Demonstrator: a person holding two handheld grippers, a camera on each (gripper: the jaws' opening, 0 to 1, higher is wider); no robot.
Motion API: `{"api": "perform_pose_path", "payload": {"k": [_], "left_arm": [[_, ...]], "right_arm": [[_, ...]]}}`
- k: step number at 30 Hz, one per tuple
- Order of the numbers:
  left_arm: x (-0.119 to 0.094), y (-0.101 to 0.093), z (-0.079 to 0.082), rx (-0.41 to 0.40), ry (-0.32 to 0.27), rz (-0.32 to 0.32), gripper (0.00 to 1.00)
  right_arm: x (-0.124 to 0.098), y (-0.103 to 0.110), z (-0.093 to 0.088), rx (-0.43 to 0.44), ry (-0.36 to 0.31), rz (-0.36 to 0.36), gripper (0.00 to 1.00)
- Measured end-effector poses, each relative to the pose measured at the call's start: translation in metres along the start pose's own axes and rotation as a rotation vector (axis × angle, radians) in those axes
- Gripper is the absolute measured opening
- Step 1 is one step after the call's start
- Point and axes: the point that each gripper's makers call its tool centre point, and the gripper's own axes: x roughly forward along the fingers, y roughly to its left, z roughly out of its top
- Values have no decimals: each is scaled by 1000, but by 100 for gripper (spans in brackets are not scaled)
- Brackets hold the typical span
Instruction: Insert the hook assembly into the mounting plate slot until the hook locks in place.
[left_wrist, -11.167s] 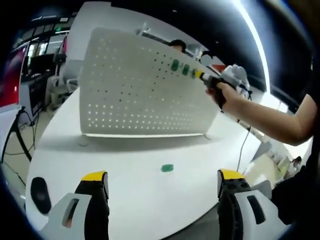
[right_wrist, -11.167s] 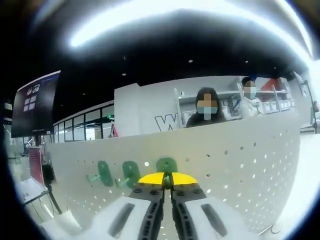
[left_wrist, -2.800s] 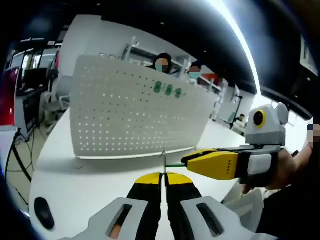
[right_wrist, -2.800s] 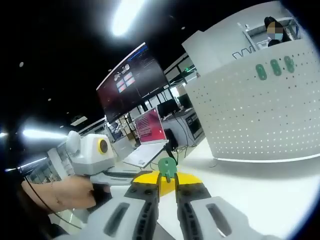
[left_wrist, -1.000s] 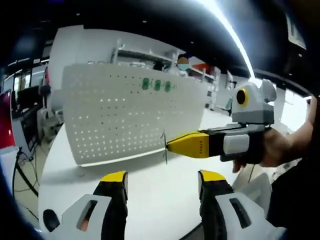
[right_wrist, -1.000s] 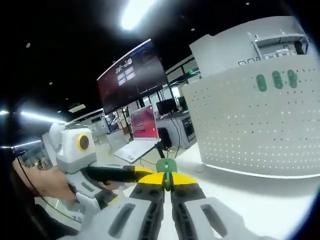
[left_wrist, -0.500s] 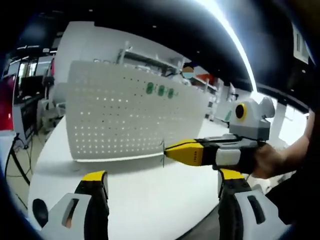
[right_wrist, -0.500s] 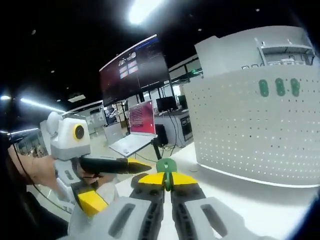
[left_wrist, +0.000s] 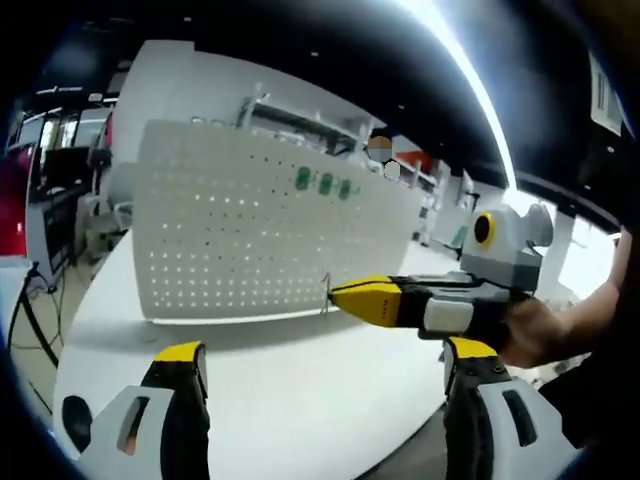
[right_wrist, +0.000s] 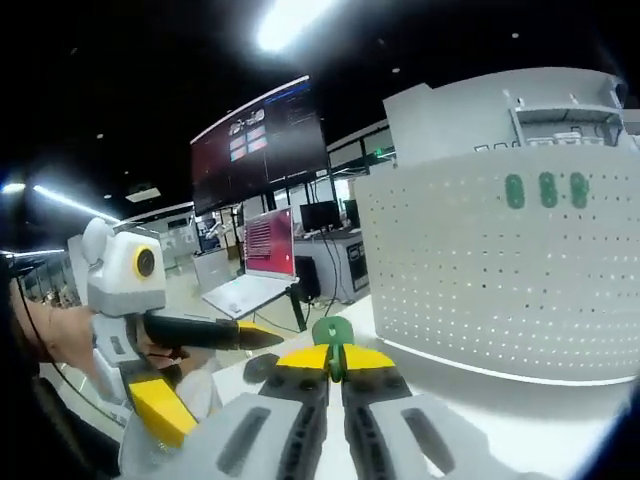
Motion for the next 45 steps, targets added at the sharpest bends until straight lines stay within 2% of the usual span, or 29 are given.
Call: {"api": "perform_pose_path", "payload": {"k": [5,8,14,19,32,39,45], "left_arm": [[3,-3,-4,16,12,-4,100],[4,-1,-7,-5,27,0,100],[4,2,-6,-9,20,12,99],[3,6,-6,-32,7,18,99],[5,7,-13,7,28,20,98],[3,19,-15,-20,34,52,96],[3,26,-16,-29,37,71,95]], "right_arm": [[0,-15,6,-11,-23,-41,0],[1,-26,9,-15,-30,-64,0],[2,-53,25,-21,-73,-128,0],[2,-85,42,-32,-108,-191,0],[-2,-159,70,-13,-176,-340,0],[-18,-207,86,-8,-216,-446,0],[-32,-237,94,1,-232,-503,0]]}}
